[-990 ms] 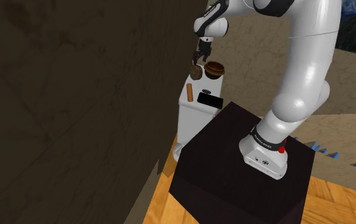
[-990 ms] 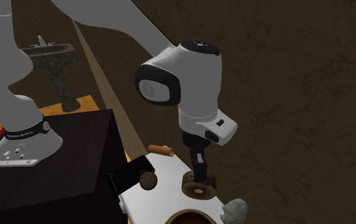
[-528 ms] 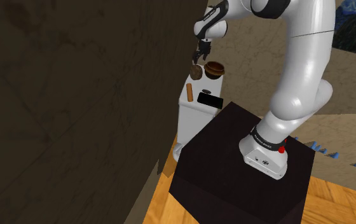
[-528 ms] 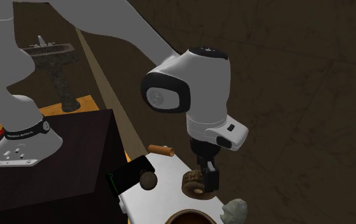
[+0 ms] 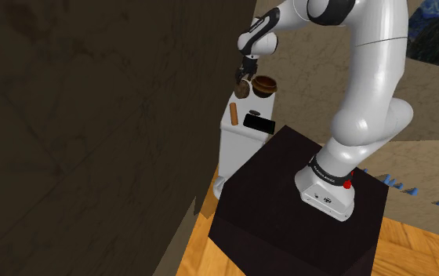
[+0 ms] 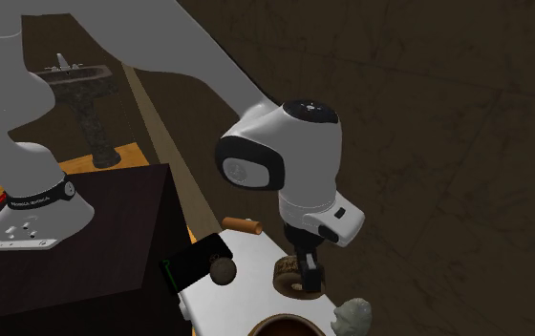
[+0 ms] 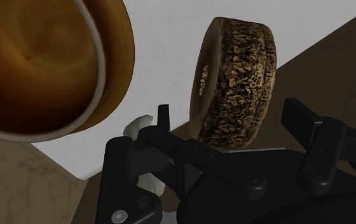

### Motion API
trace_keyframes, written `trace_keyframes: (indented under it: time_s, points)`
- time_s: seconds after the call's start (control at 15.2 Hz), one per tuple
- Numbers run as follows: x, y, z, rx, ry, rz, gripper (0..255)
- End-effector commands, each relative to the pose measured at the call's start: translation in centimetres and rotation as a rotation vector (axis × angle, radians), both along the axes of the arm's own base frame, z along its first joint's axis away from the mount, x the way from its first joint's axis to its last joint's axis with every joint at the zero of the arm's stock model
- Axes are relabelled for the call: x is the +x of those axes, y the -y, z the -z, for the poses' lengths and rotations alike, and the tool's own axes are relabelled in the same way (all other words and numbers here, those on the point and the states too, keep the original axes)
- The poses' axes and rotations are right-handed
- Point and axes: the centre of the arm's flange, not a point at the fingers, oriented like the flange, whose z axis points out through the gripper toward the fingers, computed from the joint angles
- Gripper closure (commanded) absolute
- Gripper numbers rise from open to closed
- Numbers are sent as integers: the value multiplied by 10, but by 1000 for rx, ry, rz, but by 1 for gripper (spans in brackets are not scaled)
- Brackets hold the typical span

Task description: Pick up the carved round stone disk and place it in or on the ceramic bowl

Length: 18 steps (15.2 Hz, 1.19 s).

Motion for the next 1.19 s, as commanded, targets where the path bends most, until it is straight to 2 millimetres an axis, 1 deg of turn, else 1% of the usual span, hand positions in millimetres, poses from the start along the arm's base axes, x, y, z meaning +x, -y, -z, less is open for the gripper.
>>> trace_keyframes:
  time_s: [0.0, 0.07, 0.59, 0.66, 1.12]
  points:
    - [-1, -3, 12, 18, -16, 5, 0]
    - [-1, -3, 11, 18, -16, 4, 255]
    - [-3, -3, 9, 18, -16, 4, 255]
    - [-1, -3, 12, 18, -16, 4, 255]
    - [-1, -3, -25, 18, -16, 4, 255]
